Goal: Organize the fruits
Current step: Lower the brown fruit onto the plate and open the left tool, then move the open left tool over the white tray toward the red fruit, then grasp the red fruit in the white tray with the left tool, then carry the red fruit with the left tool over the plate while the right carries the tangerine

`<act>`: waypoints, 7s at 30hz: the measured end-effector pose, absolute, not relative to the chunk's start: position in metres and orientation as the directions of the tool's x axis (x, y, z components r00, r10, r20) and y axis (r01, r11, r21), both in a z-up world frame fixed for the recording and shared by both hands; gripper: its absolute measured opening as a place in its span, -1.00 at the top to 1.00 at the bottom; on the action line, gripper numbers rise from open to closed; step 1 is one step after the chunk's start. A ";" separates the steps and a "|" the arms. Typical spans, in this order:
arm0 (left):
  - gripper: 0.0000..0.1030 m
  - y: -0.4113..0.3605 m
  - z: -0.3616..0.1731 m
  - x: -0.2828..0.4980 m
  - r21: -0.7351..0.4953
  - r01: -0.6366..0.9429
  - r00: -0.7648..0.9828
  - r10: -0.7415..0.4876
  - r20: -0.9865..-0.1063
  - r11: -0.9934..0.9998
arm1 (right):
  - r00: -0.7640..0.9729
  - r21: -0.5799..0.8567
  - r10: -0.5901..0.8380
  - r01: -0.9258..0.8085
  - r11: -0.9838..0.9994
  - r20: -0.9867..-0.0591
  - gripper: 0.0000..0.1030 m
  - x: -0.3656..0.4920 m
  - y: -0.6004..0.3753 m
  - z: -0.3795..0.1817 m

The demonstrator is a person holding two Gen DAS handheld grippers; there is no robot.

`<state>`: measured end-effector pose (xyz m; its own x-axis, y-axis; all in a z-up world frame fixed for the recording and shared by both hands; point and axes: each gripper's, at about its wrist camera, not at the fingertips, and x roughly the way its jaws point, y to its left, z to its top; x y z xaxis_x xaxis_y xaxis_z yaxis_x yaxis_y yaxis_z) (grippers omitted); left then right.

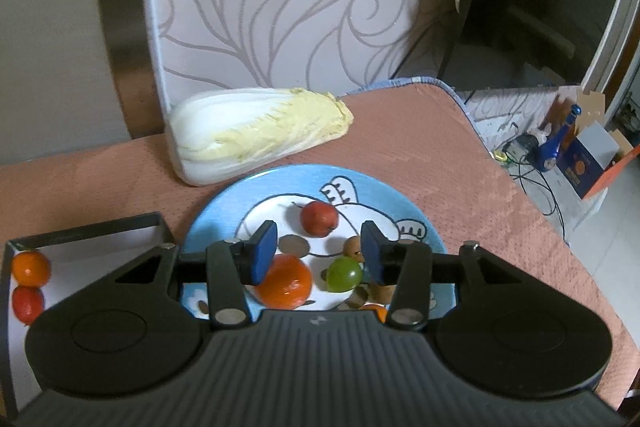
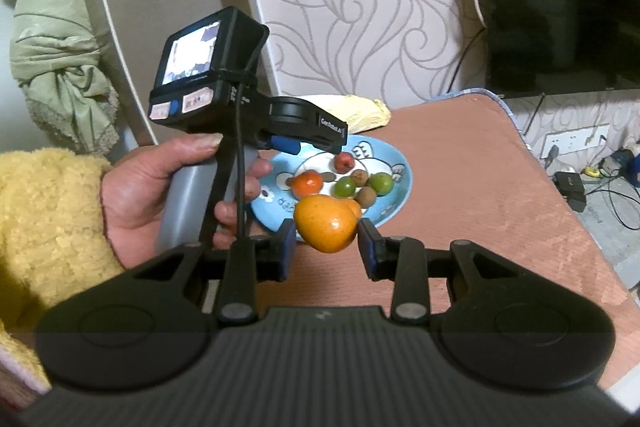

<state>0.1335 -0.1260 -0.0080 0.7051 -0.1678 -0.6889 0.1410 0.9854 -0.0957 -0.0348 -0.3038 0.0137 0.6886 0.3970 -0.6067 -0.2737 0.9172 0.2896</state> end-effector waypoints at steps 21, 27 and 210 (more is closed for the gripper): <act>-0.13 -0.073 0.015 0.093 -0.063 0.061 0.746 -0.087 -0.660 0.996 | 0.691 0.315 0.503 -0.392 0.864 -0.520 0.29 -0.015 -0.267 0.032; -0.17 -0.066 0.012 0.083 -0.076 0.050 0.743 -0.088 -0.663 0.996 | 0.694 0.305 0.492 -0.386 0.870 -0.526 0.29 -0.009 -0.266 0.027; 0.32 -0.116 -0.008 0.101 0.022 0.007 0.723 0.010 -0.691 1.000 | 0.695 0.428 0.481 -0.268 0.863 -0.535 0.27 0.016 -0.327 -0.009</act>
